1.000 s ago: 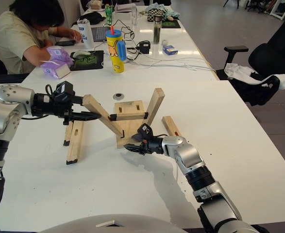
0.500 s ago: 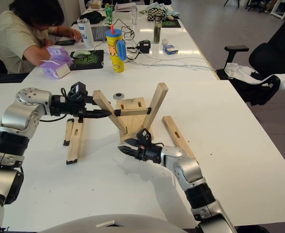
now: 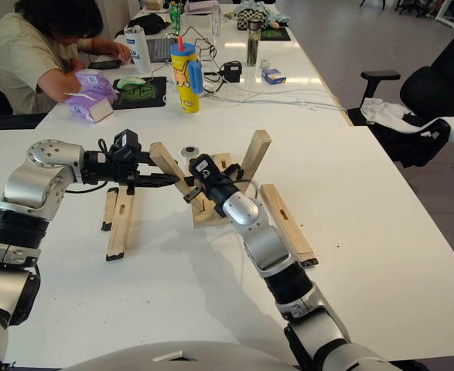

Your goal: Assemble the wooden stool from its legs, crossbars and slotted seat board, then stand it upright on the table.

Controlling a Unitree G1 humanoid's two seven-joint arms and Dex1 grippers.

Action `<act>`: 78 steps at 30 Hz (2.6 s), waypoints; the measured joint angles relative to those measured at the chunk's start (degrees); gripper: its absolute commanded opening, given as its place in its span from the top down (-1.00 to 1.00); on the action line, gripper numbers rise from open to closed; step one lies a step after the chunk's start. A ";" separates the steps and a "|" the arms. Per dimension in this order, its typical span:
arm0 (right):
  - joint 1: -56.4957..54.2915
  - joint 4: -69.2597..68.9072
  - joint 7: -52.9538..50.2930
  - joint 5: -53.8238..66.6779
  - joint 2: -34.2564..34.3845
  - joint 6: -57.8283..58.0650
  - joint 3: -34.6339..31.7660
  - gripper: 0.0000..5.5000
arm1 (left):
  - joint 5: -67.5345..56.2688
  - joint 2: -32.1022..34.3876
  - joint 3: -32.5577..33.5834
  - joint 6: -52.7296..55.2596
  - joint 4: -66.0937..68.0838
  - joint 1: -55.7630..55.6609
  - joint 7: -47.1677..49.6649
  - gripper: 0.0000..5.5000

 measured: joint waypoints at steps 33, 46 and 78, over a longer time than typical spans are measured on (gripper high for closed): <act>12.32 13.26 3.41 11.34 4.17 -5.08 -11.07 1.00 | 2.42 -5.85 2.66 -5.64 11.11 -1.59 -4.62 -0.08; 10.69 14.85 4.50 11.11 3.72 -5.66 -10.79 1.00 | -31.08 -4.54 34.42 18.27 -9.21 -13.58 15.85 0.24; 7.40 21.72 3.26 11.25 5.52 -9.60 -11.30 1.00 | -10.63 -19.82 10.17 6.86 -18.24 0.15 53.49 0.24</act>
